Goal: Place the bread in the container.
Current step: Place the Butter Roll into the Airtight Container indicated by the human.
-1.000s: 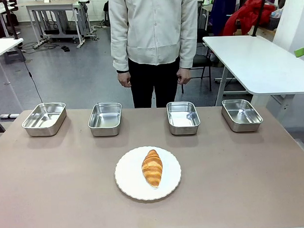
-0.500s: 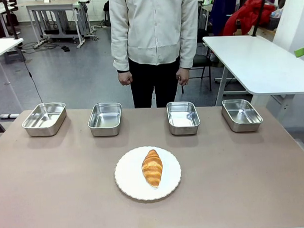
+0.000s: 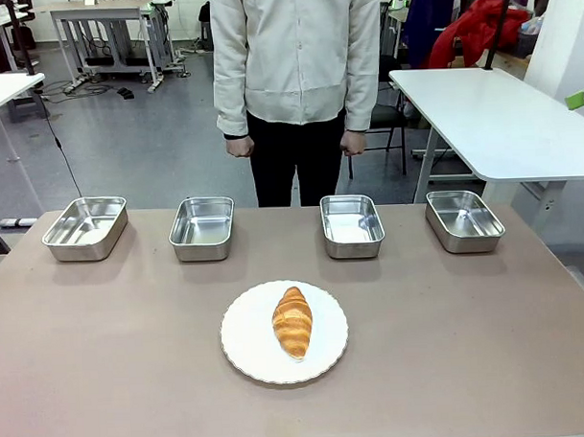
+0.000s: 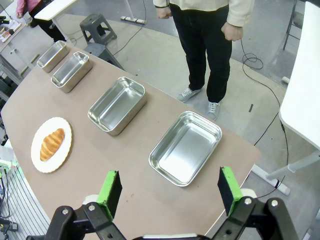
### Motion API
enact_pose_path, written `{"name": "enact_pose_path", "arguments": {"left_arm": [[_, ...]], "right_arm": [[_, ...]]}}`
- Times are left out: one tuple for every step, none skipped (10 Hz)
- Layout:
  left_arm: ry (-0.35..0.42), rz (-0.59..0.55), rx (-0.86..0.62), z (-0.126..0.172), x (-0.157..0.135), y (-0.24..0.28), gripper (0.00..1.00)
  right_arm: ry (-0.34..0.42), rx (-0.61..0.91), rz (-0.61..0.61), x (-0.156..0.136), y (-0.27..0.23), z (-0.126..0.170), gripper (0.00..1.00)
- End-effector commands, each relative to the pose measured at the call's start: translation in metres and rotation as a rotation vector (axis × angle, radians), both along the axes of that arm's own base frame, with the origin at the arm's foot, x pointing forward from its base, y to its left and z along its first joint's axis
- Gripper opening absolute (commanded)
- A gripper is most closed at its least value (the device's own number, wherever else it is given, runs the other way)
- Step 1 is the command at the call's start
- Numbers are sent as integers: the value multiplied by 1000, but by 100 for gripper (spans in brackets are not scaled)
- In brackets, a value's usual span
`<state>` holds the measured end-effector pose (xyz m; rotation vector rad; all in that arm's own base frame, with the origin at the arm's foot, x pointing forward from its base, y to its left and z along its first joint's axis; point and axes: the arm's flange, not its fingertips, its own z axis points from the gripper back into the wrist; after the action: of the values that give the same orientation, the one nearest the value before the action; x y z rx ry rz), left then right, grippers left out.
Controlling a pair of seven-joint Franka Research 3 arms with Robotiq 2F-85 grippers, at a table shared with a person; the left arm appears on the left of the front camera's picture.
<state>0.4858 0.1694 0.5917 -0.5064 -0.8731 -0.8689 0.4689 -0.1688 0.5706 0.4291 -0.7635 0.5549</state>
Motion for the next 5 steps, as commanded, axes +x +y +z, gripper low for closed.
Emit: {"name": "enact_pose_path", "arguments": {"left_arm": [[-4, -2, -5, 1, 0, -1, 100], [-4, -2, -5, 1, 0, -1, 100], [-4, -2, -5, 1, 0, -1, 100], [-4, -2, -5, 1, 0, -1, 100], [-4, -2, -5, 1, 0, -1, 100]], "right_arm": [[-9, 9, 6, 0, 1, 0, 100], [-9, 9, 6, 0, 1, 0, 100], [-9, 9, 6, 0, 1, 0, 100], [-9, 9, 6, 0, 1, 0, 100], [-9, 9, 6, 0, 1, 0, 100]]}}
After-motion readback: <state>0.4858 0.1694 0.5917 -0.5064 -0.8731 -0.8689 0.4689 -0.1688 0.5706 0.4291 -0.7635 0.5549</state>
